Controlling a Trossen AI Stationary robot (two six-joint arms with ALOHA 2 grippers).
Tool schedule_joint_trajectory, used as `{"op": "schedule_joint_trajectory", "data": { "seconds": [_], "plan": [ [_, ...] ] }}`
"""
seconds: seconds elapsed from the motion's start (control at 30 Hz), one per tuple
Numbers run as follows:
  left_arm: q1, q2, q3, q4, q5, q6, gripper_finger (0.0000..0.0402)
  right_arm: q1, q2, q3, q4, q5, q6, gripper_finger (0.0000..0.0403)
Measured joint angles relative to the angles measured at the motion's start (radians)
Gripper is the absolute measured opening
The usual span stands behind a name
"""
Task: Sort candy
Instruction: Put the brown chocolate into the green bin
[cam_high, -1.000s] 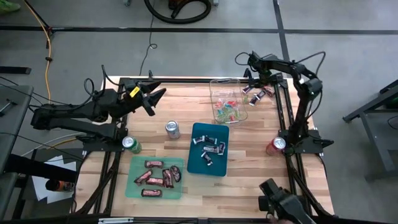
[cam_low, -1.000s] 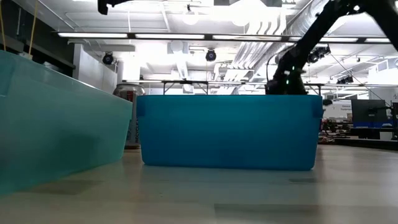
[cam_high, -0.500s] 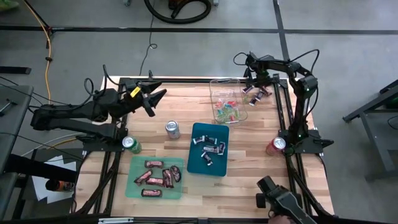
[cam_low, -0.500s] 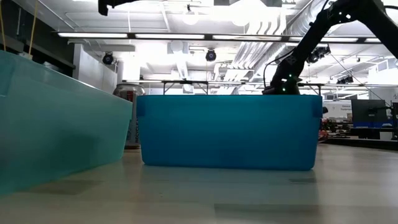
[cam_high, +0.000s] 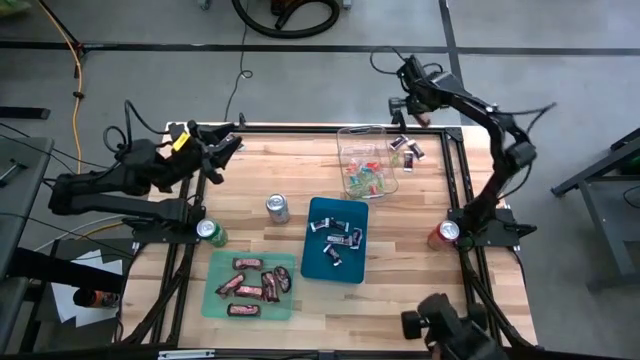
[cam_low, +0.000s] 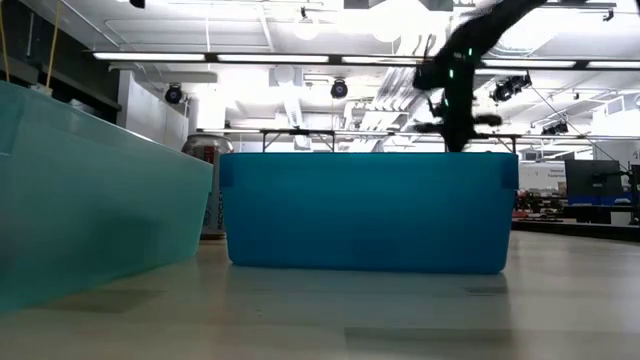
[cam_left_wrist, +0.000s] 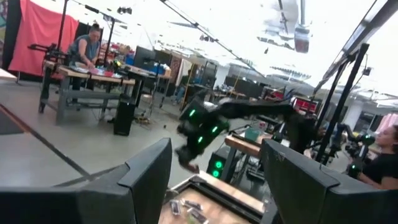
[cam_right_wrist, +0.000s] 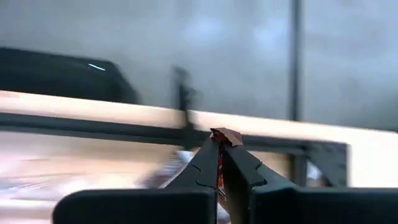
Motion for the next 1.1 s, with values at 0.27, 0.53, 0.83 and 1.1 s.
{"op": "schedule_joint_trajectory", "data": {
  "seconds": [0.27, 0.53, 0.83, 1.1],
  "plan": [
    [0.000, -0.011, 0.000, -0.084, 0.044, -0.002, 0.0234, 0.163, -0.172, 0.004, 0.190, -0.209, 0.073, 0.0001],
    [0.000, 0.067, 0.000, -0.096, 0.219, -0.008, 0.0234, 0.467, -0.161, 0.003, 0.504, -0.412, 0.070, 0.0000],
    [-0.026, 0.287, 0.000, 0.042, 0.360, -0.077, 0.0234, 0.731, -0.129, 0.003, 0.892, -0.631, 0.043, 0.0000],
    [-0.116, 0.468, 0.000, 0.264, 0.360, -0.031, 0.0234, 0.852, -0.129, 0.003, 0.886, -0.741, -0.024, 0.0000]
  ]
}}
